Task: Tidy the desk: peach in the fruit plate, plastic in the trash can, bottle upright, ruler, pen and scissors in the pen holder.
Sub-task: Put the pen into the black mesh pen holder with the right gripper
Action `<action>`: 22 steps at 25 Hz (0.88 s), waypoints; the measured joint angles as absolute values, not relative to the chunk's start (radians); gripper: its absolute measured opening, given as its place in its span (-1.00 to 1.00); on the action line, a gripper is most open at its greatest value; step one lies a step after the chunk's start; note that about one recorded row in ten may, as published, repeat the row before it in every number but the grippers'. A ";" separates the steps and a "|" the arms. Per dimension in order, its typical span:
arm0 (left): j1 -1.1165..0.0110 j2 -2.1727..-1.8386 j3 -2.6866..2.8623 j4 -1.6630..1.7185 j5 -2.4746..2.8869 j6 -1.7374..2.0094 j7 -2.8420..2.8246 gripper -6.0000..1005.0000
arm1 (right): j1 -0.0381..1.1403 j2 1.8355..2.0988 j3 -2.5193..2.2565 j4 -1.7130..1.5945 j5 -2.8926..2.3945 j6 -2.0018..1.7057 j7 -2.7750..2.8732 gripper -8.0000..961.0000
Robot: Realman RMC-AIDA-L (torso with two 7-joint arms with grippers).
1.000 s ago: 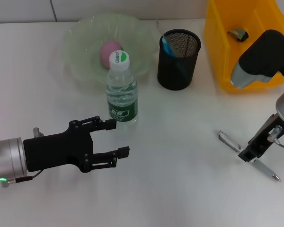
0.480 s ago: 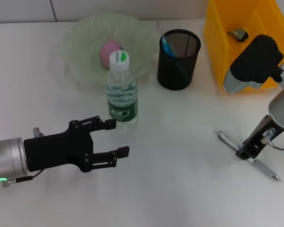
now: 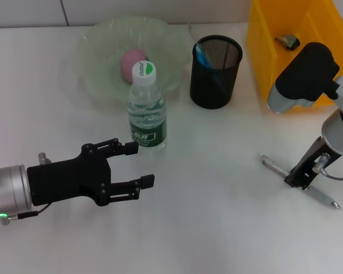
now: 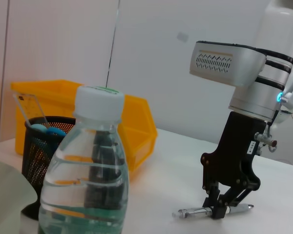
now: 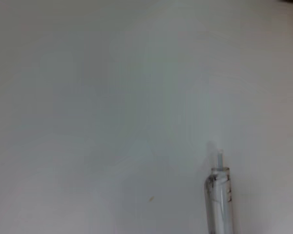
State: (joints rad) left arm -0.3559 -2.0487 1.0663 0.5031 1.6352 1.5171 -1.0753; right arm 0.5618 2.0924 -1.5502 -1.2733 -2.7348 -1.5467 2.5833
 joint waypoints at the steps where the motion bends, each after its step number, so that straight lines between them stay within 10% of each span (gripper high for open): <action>1: -0.356 -2.049 1.066 0.503 1.635 1.517 -1.075 0.60 | 0.562 2.092 -1.550 -1.273 -2.735 -1.547 2.583 -0.58; 13: -0.356 -2.048 1.066 0.503 1.634 1.522 -1.075 0.60 | 0.451 2.089 -1.105 -1.499 -2.371 -1.533 2.362 -0.74; 22: -0.356 -2.055 1.067 0.503 1.634 1.522 -1.075 0.60 | 0.423 2.082 -0.938 -1.004 -1.552 -1.179 1.658 -0.73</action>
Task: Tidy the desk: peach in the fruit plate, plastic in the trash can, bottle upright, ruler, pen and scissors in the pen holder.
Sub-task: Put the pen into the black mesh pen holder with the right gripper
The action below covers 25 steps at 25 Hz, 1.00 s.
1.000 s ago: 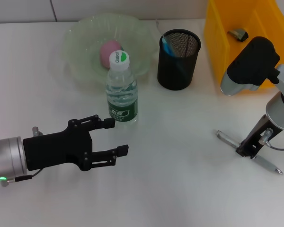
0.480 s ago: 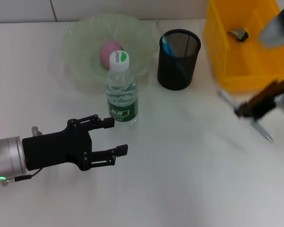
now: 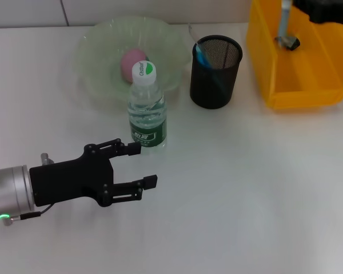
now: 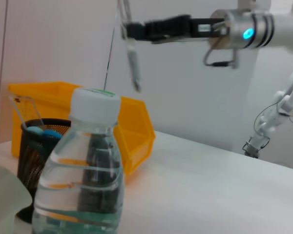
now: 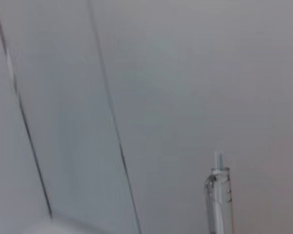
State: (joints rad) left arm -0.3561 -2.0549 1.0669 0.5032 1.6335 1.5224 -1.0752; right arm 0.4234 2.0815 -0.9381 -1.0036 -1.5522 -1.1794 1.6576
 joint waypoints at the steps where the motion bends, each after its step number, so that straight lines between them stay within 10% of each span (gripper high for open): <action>1: -0.356 -2.055 1.067 0.503 1.634 1.522 -1.075 0.60 | 0.447 2.081 -0.938 -0.905 -1.462 -1.170 1.560 -0.73; 22: -0.367 -2.052 1.071 0.506 1.635 1.523 -1.062 0.60 | 0.666 2.088 -0.950 -0.366 -1.186 -1.078 1.041 -0.70; 25: -0.366 -2.052 1.074 0.506 1.635 1.523 -1.062 0.60 | 0.658 2.088 -0.950 -0.362 -1.187 -1.086 1.042 -0.27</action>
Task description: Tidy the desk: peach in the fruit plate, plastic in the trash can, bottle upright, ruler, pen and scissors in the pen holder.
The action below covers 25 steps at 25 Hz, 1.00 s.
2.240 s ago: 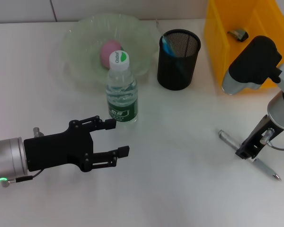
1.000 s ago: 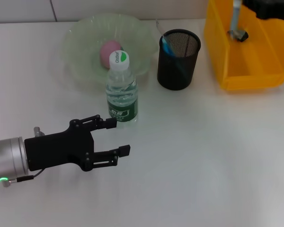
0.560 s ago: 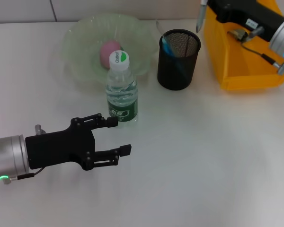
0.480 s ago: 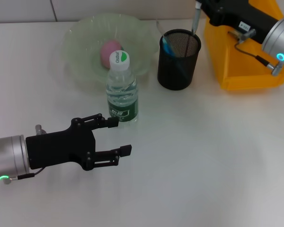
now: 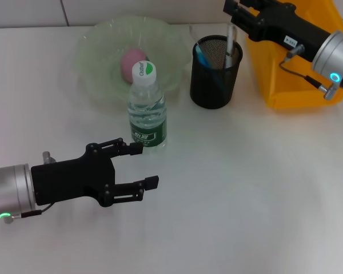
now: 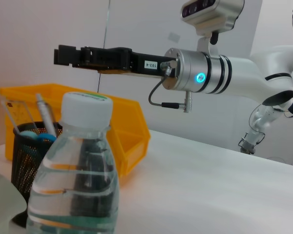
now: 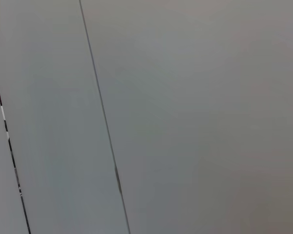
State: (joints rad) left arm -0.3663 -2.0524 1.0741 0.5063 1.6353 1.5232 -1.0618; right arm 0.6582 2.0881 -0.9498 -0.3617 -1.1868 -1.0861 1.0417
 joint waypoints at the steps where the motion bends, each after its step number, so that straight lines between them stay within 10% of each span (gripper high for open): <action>1: -0.362 -2.053 1.076 0.506 1.635 1.523 -1.062 0.60 | 0.654 2.088 -0.949 -0.359 -1.187 -1.095 1.042 -0.18; 5: -0.358 -2.054 1.073 0.506 1.635 1.526 -1.062 0.60 | 0.621 2.084 -0.947 -0.357 -1.187 -1.173 1.056 0.17; 16: -0.310 -2.024 1.067 0.499 1.635 1.576 -1.064 0.60 | 0.306 2.067 -0.932 -0.663 -1.519 -1.723 1.218 0.19; 25: -0.294 -1.984 1.069 0.503 1.683 1.664 -1.080 0.60 | 0.176 2.078 -0.740 -0.599 -1.873 -1.971 1.028 0.63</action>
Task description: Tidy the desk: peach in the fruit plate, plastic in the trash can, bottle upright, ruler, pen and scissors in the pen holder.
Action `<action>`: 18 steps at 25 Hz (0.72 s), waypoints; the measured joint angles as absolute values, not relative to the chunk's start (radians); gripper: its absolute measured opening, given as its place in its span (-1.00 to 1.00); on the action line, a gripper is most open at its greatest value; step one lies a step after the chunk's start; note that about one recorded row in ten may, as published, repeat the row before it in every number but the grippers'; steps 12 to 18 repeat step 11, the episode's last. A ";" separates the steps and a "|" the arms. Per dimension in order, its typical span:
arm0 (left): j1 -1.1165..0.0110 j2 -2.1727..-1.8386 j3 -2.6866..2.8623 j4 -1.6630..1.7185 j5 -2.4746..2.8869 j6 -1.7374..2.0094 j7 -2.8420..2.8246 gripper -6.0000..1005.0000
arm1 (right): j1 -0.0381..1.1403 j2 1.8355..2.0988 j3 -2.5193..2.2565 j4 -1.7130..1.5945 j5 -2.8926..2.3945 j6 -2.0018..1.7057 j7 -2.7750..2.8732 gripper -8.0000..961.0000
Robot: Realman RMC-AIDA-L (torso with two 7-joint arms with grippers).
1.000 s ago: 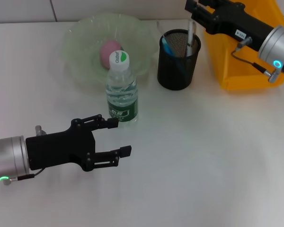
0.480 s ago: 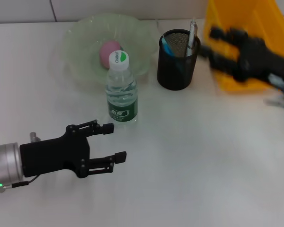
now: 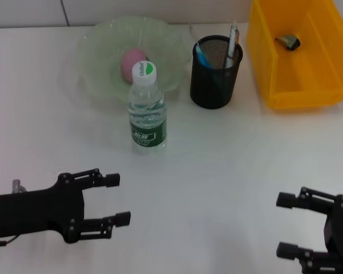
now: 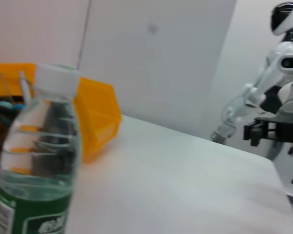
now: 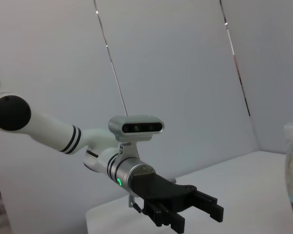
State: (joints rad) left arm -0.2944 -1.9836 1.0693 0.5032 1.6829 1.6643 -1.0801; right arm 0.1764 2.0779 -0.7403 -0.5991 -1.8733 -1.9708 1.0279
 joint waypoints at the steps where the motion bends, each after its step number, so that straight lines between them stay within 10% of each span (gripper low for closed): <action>1: -0.295 -1.980 1.068 0.504 1.690 1.678 -1.085 0.60 | 0.171 2.078 -0.732 -0.585 -1.881 -1.972 1.008 0.65; 18: -0.295 -1.970 1.068 0.509 1.716 1.727 -1.090 0.60 | 0.155 2.079 -0.717 -0.558 -1.893 -1.957 0.961 0.65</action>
